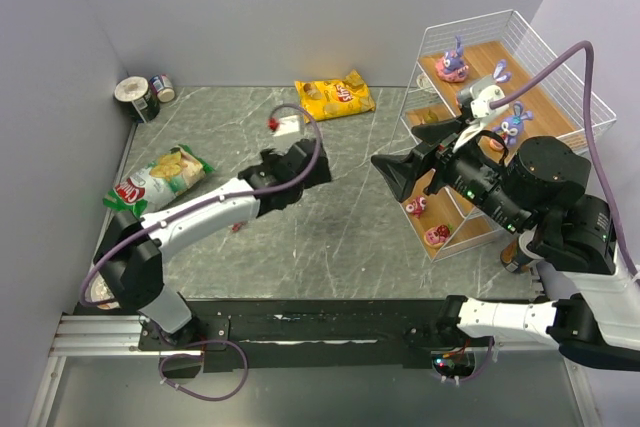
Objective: Place and organize the plastic toys onto the shelf
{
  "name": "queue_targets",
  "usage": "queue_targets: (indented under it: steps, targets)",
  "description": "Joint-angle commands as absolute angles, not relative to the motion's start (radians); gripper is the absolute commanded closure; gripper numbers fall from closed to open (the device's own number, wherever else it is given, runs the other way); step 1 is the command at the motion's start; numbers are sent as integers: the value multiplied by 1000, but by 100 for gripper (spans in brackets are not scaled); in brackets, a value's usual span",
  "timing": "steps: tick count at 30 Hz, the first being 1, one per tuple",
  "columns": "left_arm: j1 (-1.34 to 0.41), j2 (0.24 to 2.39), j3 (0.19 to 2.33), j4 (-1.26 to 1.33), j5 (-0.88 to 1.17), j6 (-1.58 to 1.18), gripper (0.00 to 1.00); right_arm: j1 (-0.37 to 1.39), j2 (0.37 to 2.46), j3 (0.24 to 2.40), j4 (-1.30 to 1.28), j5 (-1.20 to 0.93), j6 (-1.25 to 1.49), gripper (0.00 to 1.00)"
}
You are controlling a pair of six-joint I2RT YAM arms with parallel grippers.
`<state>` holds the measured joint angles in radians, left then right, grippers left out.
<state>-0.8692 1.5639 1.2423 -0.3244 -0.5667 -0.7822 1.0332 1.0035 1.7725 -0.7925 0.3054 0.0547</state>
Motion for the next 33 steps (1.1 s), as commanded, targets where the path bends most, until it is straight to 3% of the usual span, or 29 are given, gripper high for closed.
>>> queue_targets:
  steps: [1, 17, 33]
  targets:
    - [-799, 1612, 1284, -859, -793, -1191, 4, 1029, 1008, 1755, -738, 278, 80, 0]
    - [-571, 1414, 996, -833, -796, -1279, 1, 1029, 1014, 1752, -739, 272, 83, 0]
    - [-523, 1471, 911, -621, -676, -1189, 25, 1031, 1040, 1772, -747, 288, 64, 0]
